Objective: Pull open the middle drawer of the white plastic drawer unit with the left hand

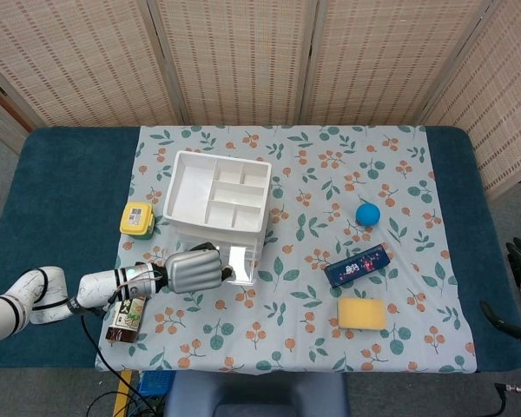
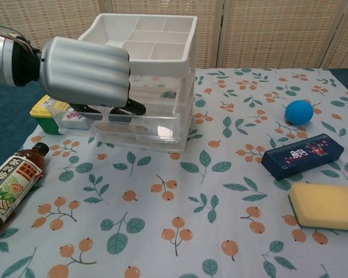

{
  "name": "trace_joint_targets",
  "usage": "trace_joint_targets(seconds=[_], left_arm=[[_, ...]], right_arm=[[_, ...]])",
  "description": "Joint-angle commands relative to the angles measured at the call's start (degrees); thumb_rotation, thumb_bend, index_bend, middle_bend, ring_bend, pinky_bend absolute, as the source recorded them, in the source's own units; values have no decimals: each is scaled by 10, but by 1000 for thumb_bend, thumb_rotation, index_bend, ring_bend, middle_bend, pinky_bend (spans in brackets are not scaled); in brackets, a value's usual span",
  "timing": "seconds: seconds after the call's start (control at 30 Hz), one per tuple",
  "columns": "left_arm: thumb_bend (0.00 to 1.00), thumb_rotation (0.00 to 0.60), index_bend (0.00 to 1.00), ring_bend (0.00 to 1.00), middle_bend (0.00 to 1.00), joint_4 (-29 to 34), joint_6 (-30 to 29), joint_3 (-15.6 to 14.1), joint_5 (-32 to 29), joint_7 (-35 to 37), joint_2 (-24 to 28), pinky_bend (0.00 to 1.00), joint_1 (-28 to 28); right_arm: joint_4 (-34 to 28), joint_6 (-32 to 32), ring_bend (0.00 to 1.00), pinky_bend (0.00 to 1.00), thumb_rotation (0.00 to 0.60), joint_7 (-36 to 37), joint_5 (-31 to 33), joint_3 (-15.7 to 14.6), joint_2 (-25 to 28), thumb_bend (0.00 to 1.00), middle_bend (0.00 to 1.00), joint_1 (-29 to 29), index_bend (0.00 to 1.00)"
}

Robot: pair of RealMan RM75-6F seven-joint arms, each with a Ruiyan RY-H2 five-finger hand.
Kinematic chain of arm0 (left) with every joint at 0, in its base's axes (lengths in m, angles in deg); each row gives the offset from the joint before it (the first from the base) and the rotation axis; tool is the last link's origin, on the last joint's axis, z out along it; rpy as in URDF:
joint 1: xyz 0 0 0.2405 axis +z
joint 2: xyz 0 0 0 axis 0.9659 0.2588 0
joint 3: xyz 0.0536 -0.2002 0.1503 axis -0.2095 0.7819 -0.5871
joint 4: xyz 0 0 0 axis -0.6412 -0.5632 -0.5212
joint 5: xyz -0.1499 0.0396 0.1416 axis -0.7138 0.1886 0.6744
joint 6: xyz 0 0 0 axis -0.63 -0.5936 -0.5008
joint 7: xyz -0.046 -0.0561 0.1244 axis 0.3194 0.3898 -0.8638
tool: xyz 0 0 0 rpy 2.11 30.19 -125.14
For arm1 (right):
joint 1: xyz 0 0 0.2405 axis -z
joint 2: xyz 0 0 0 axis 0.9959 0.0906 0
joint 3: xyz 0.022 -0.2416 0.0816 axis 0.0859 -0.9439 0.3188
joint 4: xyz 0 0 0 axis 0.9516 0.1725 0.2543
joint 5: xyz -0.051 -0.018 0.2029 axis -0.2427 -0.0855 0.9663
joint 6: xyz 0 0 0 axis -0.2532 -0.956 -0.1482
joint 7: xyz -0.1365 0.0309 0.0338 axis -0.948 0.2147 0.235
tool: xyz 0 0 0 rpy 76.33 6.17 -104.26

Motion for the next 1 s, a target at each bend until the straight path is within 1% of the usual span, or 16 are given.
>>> trace_joint_targets(seconds=[0.03,0.2,0.67,1.0], left_arm=[[176,600,403,940,818,0,2,-1,1,1,-2,1000,-2],[175,600,408,940,818,-1,4,-2,1,1,-5,1000,-5],[176,600,484,940,818,-10,-2,-6,6,11,-13,1000,-12],[175,600,516,940,818,-17,-10,-4,-4,24,-20,1000,-11]], right_arm=[[0,0,0,0,600,1,0,0,0,284,5,1,0],[1,-2,0,0,600,2,2,0,0,284,5,2,0],[4,-2,0,0,600,2,5,0,-1,284,5,4,0],[7,-8,0,0,600,6,5,1,-3,284,5,7,0]])
